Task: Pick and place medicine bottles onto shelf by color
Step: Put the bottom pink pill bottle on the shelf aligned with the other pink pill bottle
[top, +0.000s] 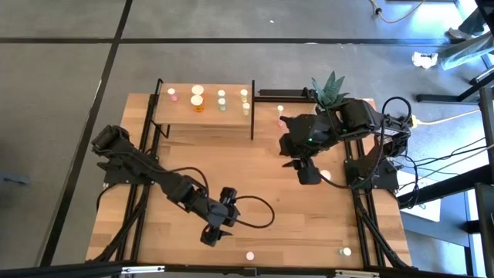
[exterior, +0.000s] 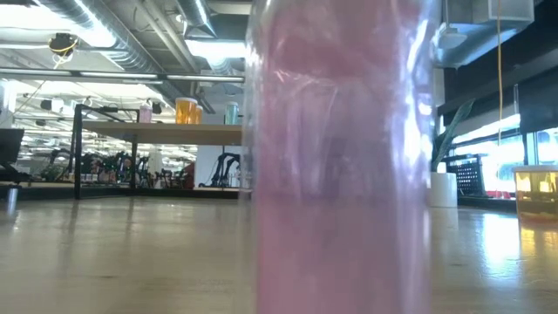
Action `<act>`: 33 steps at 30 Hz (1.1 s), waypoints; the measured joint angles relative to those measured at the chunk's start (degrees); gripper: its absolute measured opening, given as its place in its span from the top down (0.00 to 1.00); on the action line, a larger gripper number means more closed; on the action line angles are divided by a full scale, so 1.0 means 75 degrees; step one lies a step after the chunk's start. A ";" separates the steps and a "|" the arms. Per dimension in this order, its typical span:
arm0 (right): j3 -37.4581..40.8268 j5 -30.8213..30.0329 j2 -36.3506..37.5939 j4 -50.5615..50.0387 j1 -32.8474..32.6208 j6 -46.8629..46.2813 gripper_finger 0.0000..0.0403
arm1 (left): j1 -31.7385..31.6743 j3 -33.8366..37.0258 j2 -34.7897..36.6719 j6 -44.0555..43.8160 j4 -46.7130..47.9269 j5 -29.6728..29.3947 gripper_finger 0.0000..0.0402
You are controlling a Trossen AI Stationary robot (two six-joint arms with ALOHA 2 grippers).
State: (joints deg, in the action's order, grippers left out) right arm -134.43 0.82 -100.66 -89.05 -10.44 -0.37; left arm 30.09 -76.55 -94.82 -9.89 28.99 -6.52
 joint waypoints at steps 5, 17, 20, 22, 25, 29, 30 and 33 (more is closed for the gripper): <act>0.0000 0.0108 0.0000 0.0008 0.0000 0.0565 0.57 | 0.0031 -0.0006 -0.0162 0.0078 -0.0051 -0.0201 0.21; -0.0002 0.0108 0.0000 0.0008 0.0000 0.0684 0.57 | 0.0309 0.0000 -0.1105 0.1007 -0.1188 0.0168 0.21; 0.0000 0.0108 0.0000 0.0008 0.0000 0.0686 0.57 | 0.0307 0.0000 -0.1415 0.1207 -0.1574 0.0444 0.21; 0.0000 0.0108 0.0000 0.0008 0.0000 0.0686 0.57 | 0.0287 0.0000 -0.1550 0.1266 -0.1811 0.0468 0.21; 0.0000 0.0107 0.0000 0.0008 0.0000 0.0686 0.57 | 0.0223 0.0000 -0.1695 0.1286 -0.2313 0.0656 0.21; 0.0000 0.0108 0.0000 0.0008 0.0000 0.0686 0.57 | 0.0172 0.0000 -0.1977 0.1221 -0.2820 0.0850 0.21; -0.0001 0.0108 0.0000 0.0008 0.0000 0.0686 0.57 | 0.0175 0.0000 -0.2045 0.1221 -0.3015 0.0858 0.21; 0.0000 0.0105 0.0000 0.0022 0.0003 0.0677 0.57 | 0.0211 0.0000 -0.2226 0.1079 -0.3206 0.1017 0.21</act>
State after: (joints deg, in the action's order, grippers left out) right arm -134.43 1.61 -100.66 -88.89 -10.41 4.71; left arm 31.67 -76.55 -111.52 -1.79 4.95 1.11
